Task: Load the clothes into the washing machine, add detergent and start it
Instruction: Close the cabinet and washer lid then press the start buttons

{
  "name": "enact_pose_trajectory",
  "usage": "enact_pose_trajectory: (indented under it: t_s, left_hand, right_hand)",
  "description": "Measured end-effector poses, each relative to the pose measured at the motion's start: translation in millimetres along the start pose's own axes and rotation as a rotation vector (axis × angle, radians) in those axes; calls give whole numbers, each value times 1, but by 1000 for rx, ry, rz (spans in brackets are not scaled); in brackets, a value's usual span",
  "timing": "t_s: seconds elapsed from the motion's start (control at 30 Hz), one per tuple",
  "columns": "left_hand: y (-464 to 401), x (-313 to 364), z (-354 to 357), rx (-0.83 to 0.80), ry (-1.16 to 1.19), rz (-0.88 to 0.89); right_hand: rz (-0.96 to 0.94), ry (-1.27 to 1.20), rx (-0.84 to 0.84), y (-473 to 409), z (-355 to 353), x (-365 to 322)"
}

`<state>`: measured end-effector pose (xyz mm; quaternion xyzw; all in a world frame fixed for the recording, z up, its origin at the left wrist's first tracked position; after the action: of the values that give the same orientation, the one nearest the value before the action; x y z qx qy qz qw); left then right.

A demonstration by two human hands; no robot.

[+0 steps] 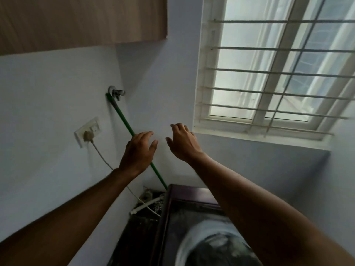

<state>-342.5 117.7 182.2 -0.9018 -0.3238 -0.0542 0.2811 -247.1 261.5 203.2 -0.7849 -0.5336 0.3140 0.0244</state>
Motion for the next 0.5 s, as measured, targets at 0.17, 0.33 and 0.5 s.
enact_pose_trajectory:
  t_s: [0.17, 0.33, 0.5]
  left_hand:
    - [43, 39, 5, -22, 79, -4]
    - [93, 67, 1, -77, 78, -19]
    - [153, 85, -5, -125, 63, 13]
  right_hand:
    - [42, 78, -23, 69, -16, 20]
    - [89, 84, -48, 128, -30, 29]
    - [151, 73, -81, 191, -45, 25]
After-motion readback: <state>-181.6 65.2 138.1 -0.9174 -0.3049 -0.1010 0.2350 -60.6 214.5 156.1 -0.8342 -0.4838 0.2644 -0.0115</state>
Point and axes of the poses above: each hand's wrist, its own y-axis away from the middle knuckle, its own z-axis out of the palm, x = y × z, the point moved 1 cm from there along -y, towards the middle knuckle, and after that the axes turned 10 degrees about -y, right-handed, at the moved point
